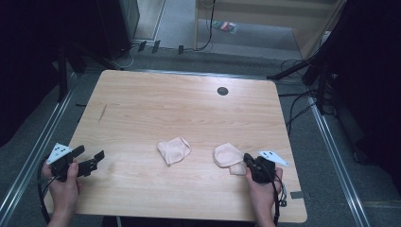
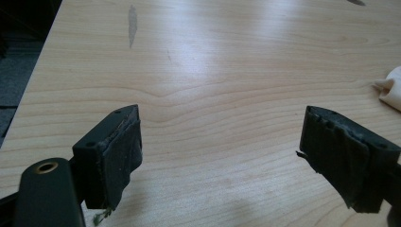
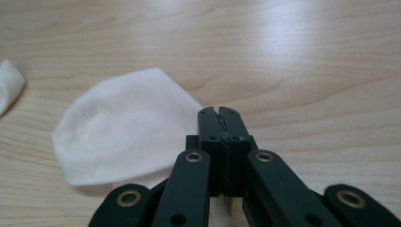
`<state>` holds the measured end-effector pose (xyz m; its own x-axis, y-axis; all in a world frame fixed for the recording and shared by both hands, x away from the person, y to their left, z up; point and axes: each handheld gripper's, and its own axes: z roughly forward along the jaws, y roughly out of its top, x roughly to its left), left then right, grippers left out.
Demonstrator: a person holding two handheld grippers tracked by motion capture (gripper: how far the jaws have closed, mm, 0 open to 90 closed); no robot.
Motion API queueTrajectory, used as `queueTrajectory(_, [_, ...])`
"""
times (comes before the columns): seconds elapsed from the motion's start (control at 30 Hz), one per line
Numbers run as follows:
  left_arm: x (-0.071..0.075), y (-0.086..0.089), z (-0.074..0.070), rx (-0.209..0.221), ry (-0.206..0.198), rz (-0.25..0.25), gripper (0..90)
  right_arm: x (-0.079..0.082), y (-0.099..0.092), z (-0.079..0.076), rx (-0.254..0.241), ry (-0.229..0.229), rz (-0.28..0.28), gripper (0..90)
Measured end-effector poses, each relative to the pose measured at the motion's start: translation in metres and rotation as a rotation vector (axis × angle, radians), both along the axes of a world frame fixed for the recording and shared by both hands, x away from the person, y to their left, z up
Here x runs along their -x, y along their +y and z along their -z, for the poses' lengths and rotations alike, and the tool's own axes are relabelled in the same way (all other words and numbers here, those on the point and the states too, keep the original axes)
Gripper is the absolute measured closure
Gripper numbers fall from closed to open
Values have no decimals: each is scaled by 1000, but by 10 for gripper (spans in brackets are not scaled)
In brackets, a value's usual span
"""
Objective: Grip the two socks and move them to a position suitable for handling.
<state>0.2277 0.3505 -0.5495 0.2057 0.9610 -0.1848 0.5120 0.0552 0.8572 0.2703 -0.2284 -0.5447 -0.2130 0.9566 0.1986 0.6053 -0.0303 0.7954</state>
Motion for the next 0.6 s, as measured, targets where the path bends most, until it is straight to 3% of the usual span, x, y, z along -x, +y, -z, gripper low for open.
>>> queueTrajectory(0.13, [2, -3, -2, -14, -13, 0, 144, 4, -2, -11, -29, -41, -16, 900])
queueTrajectory(0.23, [4, -6, -5, 11, -20, 7, 144, 6, -1, -16, -31, -64, -27, 900])
queueTrajectory(0.5, [9, -39, -16, -7, -49, 82, 144, 20, 11, -40, -22, -143, -88, 900])
queueTrajectory(0.6, [12, -61, -21, -13, -61, 132, 143, 25, 17, -47, -20, -163, -113, 900])
